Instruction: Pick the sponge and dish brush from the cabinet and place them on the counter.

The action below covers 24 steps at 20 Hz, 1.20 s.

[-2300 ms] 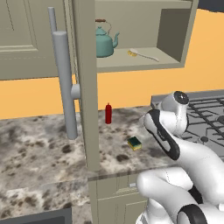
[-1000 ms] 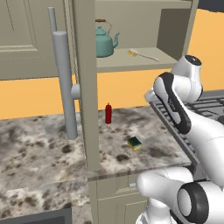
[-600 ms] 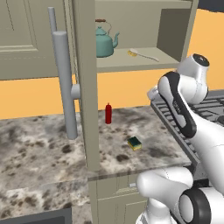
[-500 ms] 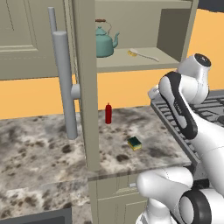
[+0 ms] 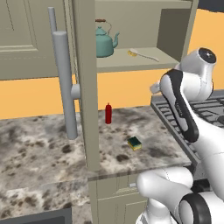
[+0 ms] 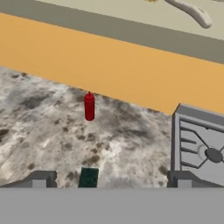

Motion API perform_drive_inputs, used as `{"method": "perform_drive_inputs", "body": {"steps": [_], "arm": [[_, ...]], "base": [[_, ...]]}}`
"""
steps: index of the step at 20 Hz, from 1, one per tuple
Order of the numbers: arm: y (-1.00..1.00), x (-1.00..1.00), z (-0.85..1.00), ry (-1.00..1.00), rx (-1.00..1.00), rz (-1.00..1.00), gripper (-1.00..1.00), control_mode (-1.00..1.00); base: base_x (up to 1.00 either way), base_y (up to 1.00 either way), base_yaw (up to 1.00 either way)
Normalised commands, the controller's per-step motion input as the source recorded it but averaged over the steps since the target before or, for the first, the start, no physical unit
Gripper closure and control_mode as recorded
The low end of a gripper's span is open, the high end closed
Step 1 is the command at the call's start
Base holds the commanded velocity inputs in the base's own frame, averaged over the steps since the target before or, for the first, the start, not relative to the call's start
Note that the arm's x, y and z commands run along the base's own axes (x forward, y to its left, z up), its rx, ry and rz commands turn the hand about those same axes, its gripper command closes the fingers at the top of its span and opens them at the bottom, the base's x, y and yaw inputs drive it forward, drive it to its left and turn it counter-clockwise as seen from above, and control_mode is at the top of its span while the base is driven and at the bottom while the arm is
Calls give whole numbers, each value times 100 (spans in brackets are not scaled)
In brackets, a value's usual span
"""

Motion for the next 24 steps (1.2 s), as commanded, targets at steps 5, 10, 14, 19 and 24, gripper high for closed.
{"method": "perform_drive_inputs", "body": {"steps": [5, 10, 14, 19, 24], "arm": [[-11, 0, 41, -3, 0, 0, -100, -100], [-4, 0, 31, -1, 1, 0, -100, -100], [0, 0, 26, -9, 0, -1, -100, -100], [0, 0, 28, -14, 0, -1, -100, -100], [0, 9, 12, -15, 0, -1, -100, -100]], "base": [[0, 0, 0], [0, 0, 0], [0, 0, 0], [0, 0, 0], [0, 0, 0]]}}
